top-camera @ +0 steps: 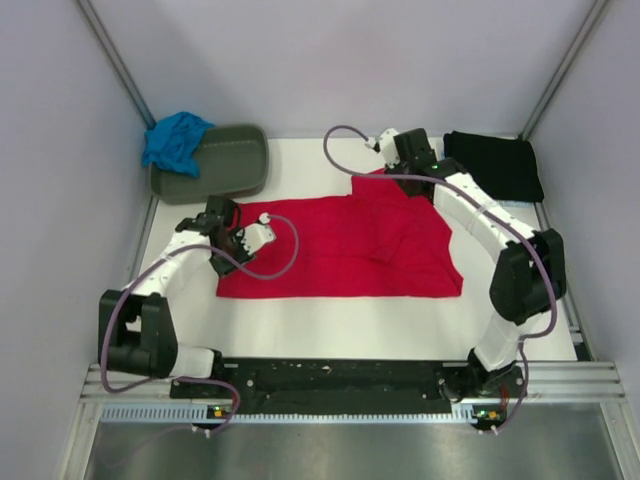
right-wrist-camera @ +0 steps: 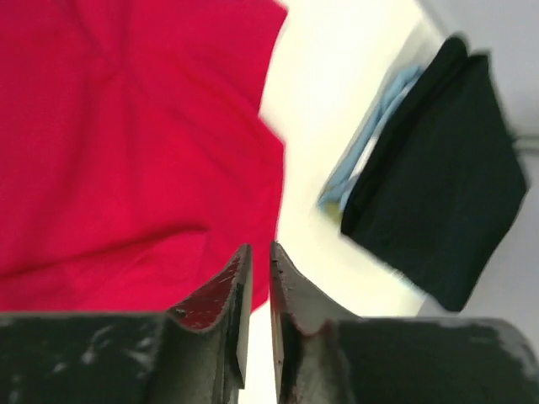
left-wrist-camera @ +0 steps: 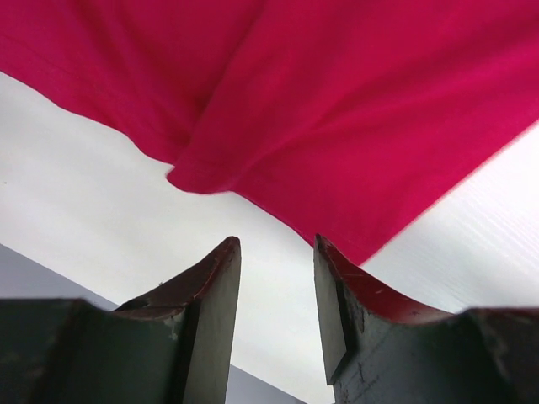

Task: Fold and stack the t-shirts
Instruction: Fold the flattened tshirt in 1/3 of the way

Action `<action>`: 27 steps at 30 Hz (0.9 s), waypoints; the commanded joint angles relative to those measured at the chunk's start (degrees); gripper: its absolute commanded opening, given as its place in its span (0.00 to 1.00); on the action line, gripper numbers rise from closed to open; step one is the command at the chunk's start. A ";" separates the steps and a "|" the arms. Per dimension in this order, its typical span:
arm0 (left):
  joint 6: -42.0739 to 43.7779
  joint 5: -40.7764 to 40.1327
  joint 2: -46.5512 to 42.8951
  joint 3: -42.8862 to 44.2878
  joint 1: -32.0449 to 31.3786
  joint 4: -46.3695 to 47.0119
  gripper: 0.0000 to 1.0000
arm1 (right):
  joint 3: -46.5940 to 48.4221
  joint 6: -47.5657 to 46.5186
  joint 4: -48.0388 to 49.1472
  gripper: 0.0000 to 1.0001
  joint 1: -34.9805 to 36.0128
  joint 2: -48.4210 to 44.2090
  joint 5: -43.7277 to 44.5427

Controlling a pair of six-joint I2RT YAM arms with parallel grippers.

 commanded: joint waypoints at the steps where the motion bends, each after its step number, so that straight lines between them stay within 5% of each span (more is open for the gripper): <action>1: 4.00 3.18 -6.67 -5.68 0.16 -2.60 0.45 | -3.87 25.44 -14.57 0.00 -0.56 -7.30 -8.06; 10: 0.49 -1.75 -2.46 -9.30 0.25 2.50 0.44 | -20.33 35.40 -12.48 0.00 -0.04 -7.84 -25.32; 27: 0.23 -2.71 -1.22 -8.95 0.25 1.80 0.45 | -13.13 34.52 -11.24 0.00 3.48 2.18 -25.49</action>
